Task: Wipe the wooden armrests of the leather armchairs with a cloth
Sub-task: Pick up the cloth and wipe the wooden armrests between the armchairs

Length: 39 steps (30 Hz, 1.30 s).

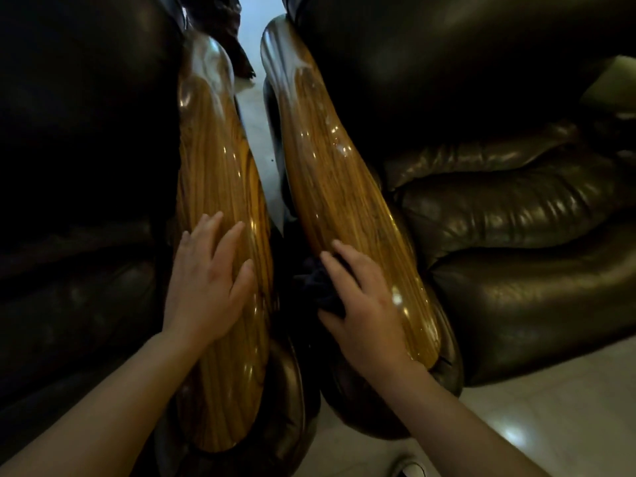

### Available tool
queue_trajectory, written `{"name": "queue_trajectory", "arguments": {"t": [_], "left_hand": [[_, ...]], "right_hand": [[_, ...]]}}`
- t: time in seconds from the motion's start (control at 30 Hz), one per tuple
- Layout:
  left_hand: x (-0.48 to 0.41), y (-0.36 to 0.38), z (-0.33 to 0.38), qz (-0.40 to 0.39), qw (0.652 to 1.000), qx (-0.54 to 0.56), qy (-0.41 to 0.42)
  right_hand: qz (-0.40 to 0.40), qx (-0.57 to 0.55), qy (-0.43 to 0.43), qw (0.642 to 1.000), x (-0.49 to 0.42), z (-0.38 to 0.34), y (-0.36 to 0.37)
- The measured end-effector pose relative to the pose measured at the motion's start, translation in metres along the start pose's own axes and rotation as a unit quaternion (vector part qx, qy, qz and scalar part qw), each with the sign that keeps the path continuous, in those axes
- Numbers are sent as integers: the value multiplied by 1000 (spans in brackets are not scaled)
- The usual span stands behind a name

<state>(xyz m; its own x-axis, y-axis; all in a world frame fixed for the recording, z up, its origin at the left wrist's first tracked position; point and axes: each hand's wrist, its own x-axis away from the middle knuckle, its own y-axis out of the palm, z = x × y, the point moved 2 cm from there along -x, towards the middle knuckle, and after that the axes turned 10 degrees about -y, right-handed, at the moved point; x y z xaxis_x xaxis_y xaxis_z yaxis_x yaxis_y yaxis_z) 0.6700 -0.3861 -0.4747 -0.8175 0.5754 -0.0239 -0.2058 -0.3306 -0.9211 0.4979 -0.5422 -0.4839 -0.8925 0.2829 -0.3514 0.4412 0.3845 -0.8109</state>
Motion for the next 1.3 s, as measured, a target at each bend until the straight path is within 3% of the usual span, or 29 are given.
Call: {"name": "queue_trajectory", "arguments": {"t": [0.1, 0.27, 0.47, 0.53, 0.67, 0.7, 0.87, 0.97, 1.1, 1.23, 1.3], "left_hand": [[-27, 1, 6, 8, 1000, -29, -2], [-85, 9, 13, 15, 997, -42, -68], [-126, 19, 15, 55, 990, -57, -113], [-127, 20, 14, 69, 989, -55, -116], [-126, 17, 18, 55, 990, -56, -119], [-126, 17, 18, 47, 989, -64, -122], [-149, 5, 18, -7, 991, -54, -123], [-171, 1, 20, 7, 988, -42, -150], [-174, 5, 17, 46, 989, -25, -140], [-176, 6, 16, 53, 989, -26, -139], [-178, 6, 15, 54, 989, -27, -139]], "right_hand": [[48, 27, 51, 997, 16, 43, -22], [-58, 73, 114, 989, 33, 81, -7], [16, 63, 178, 982, -44, 94, 6], [7, 87, 155, 984, -64, 84, 13], [-71, 88, 23, 993, -55, 70, 23], [-66, 85, 27, 994, -62, 77, 21], [17, 42, 212, 976, -152, 99, 9], [11, 61, 173, 983, -159, 91, 15], [-54, 83, 94, 991, -109, 86, 14], [-40, 62, 187, 980, -146, 102, 8], [-48, 71, 171, 982, -177, 95, 12]]}}
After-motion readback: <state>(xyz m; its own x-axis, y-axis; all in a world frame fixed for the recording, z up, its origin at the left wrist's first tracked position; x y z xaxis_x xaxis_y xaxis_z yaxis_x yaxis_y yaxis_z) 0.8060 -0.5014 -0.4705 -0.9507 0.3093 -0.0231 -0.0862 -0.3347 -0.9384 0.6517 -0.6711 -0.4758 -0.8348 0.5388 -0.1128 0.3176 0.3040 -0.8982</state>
